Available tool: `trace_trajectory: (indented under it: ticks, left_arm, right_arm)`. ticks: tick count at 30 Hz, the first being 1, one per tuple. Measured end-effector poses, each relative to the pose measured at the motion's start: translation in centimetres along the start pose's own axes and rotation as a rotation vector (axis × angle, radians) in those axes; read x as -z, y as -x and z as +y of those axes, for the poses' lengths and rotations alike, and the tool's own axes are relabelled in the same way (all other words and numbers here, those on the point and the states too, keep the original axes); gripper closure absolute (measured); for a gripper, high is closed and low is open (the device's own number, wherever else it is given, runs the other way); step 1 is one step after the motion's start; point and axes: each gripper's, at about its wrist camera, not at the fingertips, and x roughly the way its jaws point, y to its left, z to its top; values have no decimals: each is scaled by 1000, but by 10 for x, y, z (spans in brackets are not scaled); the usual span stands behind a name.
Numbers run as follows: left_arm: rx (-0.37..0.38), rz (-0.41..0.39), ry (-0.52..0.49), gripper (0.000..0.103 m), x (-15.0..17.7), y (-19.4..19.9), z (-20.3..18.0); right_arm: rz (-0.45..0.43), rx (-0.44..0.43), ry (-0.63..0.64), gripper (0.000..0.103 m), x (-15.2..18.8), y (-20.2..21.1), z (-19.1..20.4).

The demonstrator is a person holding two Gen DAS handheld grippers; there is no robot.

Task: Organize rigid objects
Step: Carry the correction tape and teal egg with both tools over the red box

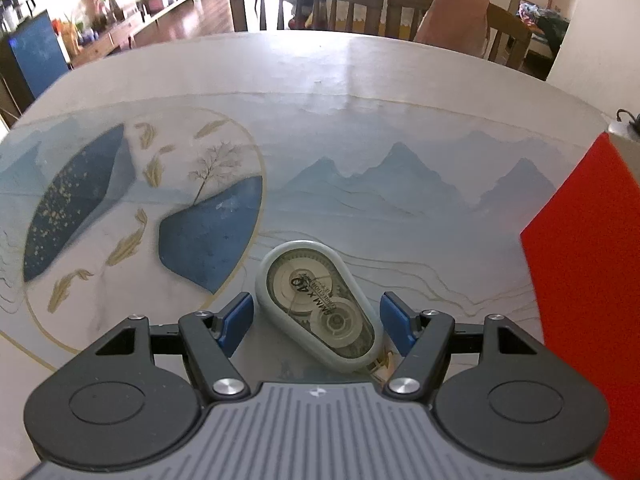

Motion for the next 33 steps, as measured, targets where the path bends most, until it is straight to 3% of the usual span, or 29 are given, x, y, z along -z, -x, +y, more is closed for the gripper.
trace_trajectory:
  ticks: [5,7,8,19,26,33]
  left_arm:
    - [-1,-33,15,40,4,2,1]
    - [12,-45,13,57,5,4,3]
    - [20,-48,9,59,5,5,4]
    - [81,-85,-10,59,16,29,25]
    - [209,-86,-27,59,14,77,17]
    - [316,-97,-114,59,7,116,-20]
  right_arm:
    - [-4,-27,24,70,2,11,-4]
    - [-11,-41,26,70,0,16,-9]
    - [-15,-46,28,70,-1,19,-11]
    - [-80,-73,51,70,-13,50,-27]
    - [-133,-30,41,70,-27,65,-51]
    - [-175,38,4,70,-39,71,-83]
